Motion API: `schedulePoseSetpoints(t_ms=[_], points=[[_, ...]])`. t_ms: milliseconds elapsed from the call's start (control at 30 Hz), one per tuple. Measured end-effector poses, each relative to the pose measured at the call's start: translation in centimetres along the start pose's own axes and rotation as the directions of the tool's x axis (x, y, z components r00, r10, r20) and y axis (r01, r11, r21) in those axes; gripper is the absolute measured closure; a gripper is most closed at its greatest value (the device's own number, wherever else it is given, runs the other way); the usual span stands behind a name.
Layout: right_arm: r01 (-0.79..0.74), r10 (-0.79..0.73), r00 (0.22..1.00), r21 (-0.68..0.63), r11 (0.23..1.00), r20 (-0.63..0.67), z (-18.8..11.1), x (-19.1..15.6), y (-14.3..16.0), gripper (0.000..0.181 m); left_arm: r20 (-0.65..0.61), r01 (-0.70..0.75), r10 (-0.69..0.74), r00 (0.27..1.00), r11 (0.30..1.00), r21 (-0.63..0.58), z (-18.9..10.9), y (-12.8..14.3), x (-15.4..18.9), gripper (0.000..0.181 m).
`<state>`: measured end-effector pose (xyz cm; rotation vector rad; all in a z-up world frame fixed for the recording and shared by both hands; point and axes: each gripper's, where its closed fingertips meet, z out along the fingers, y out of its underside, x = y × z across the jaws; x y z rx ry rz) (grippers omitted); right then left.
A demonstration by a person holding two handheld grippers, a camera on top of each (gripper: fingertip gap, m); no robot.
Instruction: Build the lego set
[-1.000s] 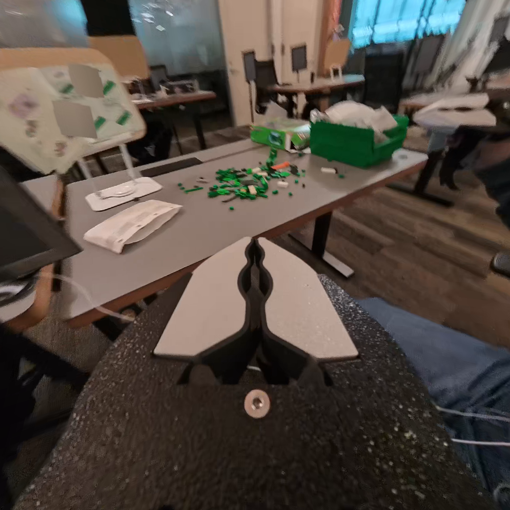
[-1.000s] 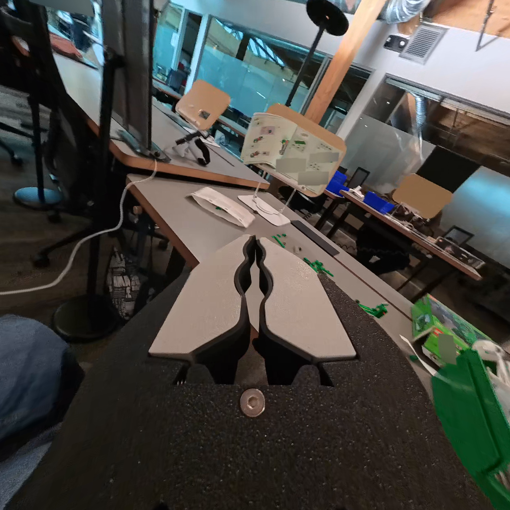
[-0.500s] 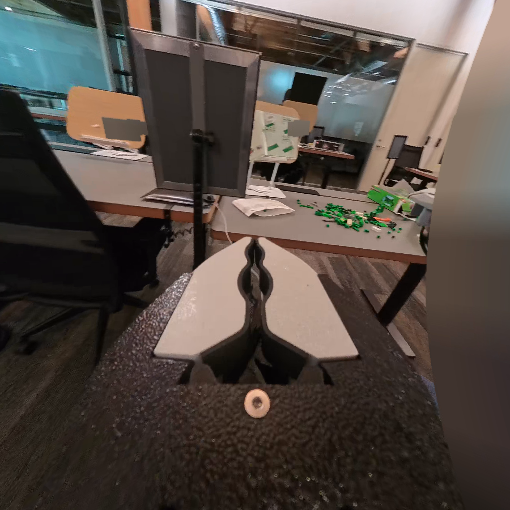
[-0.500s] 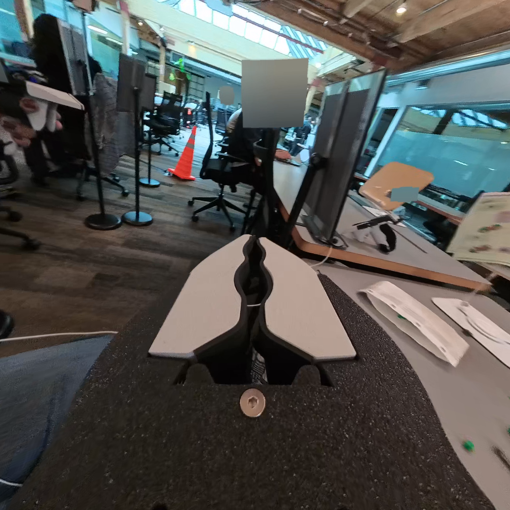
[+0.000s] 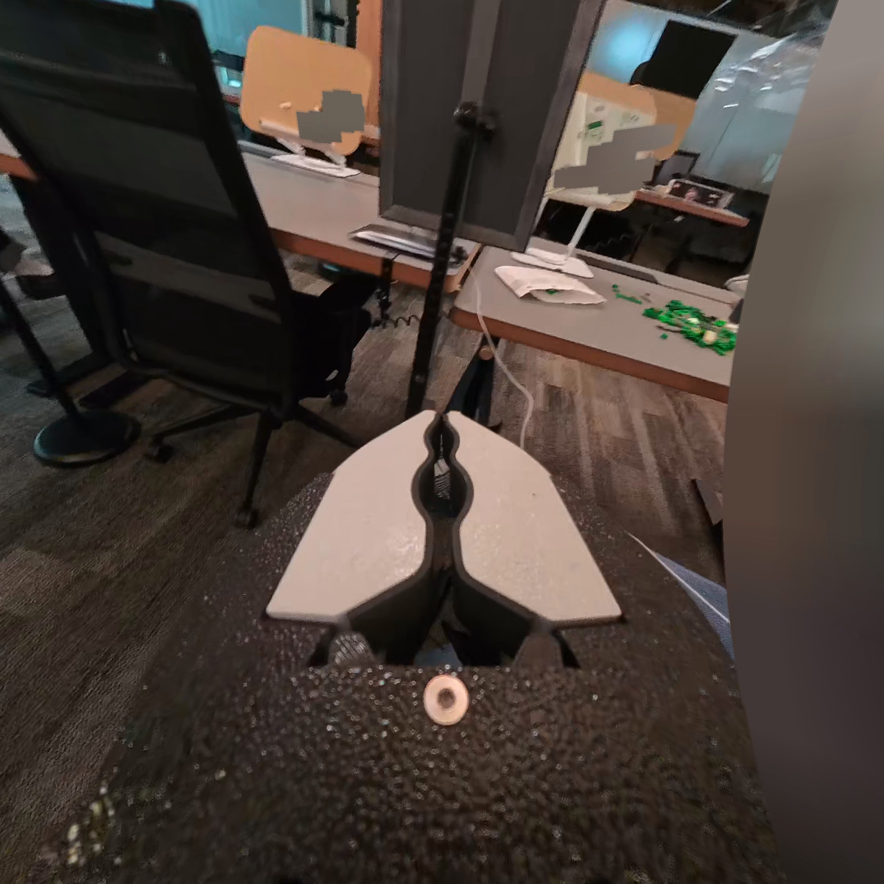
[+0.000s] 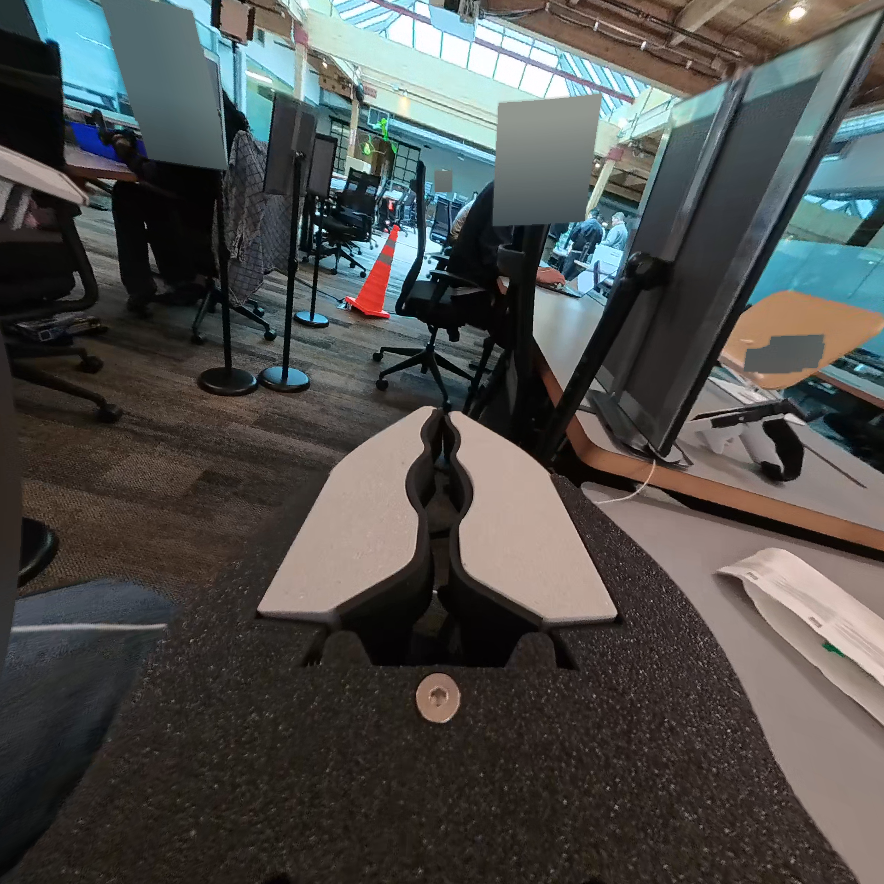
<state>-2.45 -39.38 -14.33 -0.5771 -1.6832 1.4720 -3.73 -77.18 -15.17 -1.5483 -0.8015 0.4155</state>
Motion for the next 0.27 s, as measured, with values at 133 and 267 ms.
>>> schedulePoseSetpoints(t_ms=[133,267], points=[[-0.018,0.018,1.0,0.007,1.0,0.012,3.3,0.8,1.7,0.181,0.02,-0.004,0.006,1.0,0.998,-0.056,3.1,3.4,-3.0,0.181],[0.019,-0.02,0.993,0.015,1.0,0.112,9.4,-0.2,4.5,0.181,0.059,-0.065,0.075,0.995,0.985,-0.16,8.6,8.1,-8.7,0.18]])
